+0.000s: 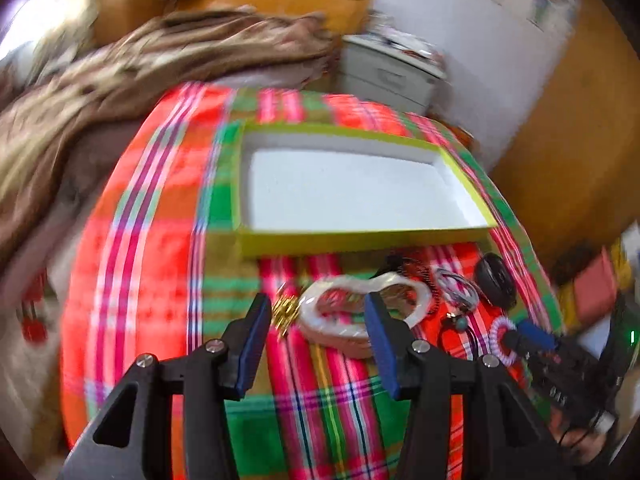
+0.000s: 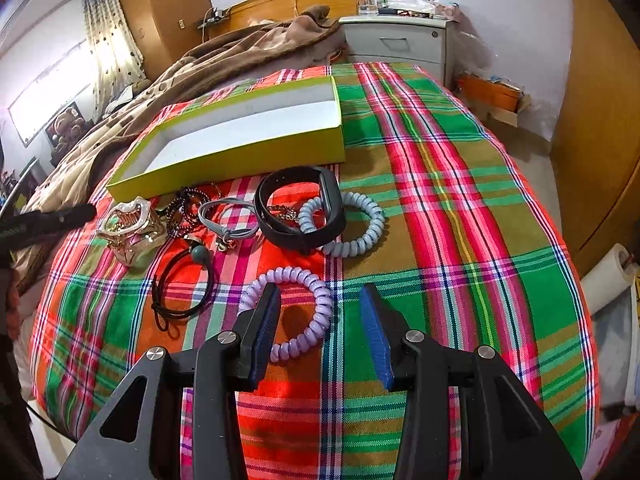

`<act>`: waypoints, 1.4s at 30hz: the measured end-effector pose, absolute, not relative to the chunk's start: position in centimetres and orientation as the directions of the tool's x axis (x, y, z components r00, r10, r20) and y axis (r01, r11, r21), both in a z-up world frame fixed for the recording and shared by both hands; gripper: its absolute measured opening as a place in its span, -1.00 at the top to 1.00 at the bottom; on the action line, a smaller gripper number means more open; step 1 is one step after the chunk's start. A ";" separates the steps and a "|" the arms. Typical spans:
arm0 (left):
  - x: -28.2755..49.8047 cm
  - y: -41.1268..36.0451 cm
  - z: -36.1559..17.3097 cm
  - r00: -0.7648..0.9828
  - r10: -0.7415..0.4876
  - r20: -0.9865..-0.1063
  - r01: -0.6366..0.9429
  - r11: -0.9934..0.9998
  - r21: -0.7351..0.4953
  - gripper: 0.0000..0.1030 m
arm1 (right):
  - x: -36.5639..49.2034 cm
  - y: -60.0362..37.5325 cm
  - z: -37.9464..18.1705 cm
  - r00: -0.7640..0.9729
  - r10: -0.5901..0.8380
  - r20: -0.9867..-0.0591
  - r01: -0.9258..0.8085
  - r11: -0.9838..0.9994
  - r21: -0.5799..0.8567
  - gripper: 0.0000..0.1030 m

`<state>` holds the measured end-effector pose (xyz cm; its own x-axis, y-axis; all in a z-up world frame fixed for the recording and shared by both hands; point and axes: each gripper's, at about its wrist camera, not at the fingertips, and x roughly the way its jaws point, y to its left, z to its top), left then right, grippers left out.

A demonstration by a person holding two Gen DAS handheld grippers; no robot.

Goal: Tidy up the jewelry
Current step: 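Grasp the lavender coil bracelet with the right gripper while the left gripper grasps the clear claw clip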

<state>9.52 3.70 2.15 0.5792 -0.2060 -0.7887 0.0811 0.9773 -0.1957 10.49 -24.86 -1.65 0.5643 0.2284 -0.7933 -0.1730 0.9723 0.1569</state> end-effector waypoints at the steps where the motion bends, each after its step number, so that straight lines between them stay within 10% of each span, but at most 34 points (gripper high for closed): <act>1: 9.9 2.9 2.4 0.570 -0.207 -0.795 0.136 0.978 -0.157 0.03 | 10.5 -24.8 -1.6 0.564 0.229 -0.793 -0.176 0.972 0.155 0.18; 18: 13.8 -2.1 0.5 0.415 -0.157 -0.896 0.476 0.877 0.067 0.02 | 12.1 -24.6 -1.5 0.517 0.280 -0.809 -0.235 0.955 0.180 0.19; 23: 14.6 -2.2 0.1 0.372 -0.156 -0.915 0.505 0.861 0.059 0.08 | 12.3 -24.7 -1.6 0.514 0.265 -0.816 -0.229 0.959 0.168 0.71; 33: 14.4 -2.1 -0.1 0.380 -0.130 -0.916 0.474 0.877 0.072 0.14 | 11.9 -25.2 -1.6 0.523 0.275 -0.807 -0.222 0.958 0.182 0.80; 37: 14.1 -1.6 0.2 0.388 -0.141 -0.911 0.454 0.889 0.056 0.70 | 11.7 -25.4 -1.3 0.531 0.285 -0.798 -0.223 0.955 0.193 0.81; 42: 13.7 -0.9 0.4 0.388 -0.163 -0.907 0.428 0.904 0.021 0.75 | 11.7 -25.6 -0.9 0.541 0.293 -0.788 -0.222 0.954 0.202 0.81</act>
